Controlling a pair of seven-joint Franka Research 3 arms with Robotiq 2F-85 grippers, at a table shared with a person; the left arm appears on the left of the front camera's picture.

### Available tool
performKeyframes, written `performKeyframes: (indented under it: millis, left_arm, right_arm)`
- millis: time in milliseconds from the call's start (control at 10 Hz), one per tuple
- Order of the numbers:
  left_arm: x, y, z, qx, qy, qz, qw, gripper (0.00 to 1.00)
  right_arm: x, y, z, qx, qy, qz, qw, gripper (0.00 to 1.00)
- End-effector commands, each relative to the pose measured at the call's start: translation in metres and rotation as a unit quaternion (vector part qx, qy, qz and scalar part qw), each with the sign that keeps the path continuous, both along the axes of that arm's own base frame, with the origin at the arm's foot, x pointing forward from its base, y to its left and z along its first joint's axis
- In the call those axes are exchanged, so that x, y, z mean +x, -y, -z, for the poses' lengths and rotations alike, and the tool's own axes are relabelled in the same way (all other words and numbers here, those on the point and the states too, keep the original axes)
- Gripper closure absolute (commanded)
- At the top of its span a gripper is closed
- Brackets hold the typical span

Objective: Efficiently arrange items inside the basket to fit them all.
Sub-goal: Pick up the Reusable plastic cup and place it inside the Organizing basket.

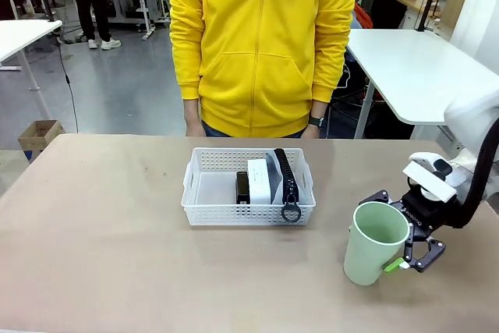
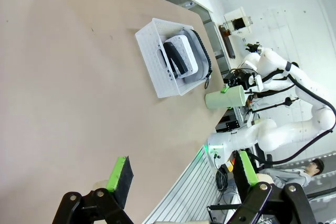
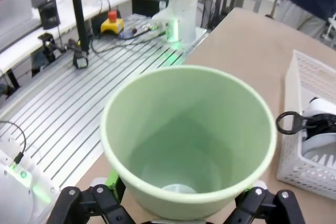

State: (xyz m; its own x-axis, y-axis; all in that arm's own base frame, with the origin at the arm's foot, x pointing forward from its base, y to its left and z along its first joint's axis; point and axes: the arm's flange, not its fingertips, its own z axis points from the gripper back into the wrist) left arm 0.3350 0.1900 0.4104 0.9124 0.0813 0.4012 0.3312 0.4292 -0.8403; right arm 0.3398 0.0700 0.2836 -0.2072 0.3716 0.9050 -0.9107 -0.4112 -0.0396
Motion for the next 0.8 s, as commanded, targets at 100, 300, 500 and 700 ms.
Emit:
performKeyframes:
  millis: [100,300,500,700]
  left_arm:
    - [-0.0003,0.0032,-0.0019,-0.007,0.000,-0.010,1.000,0.00]
    - [-0.0003,0.0032,-0.0019,-0.007,0.000,-0.010,1.000,0.00]
    - [-0.0003,0.0032,-0.0019,-0.007,0.000,-0.010,1.000,0.00]
    - [-0.0003,0.0032,-0.0019,-0.007,0.000,-0.010,1.000,0.00]
  right_arm:
    - [0.0017,0.0224,0.0389,0.083,-0.004,0.015,0.996,0.00]
    - [0.0017,0.0244,0.0395,0.080,-0.004,0.018,0.997,0.00]
    - [0.0013,0.0234,0.0404,0.062,0.000,0.020,0.998,0.56]
    - [0.0023,0.0222,0.0411,0.063,-0.008,0.012,0.998,1.00]
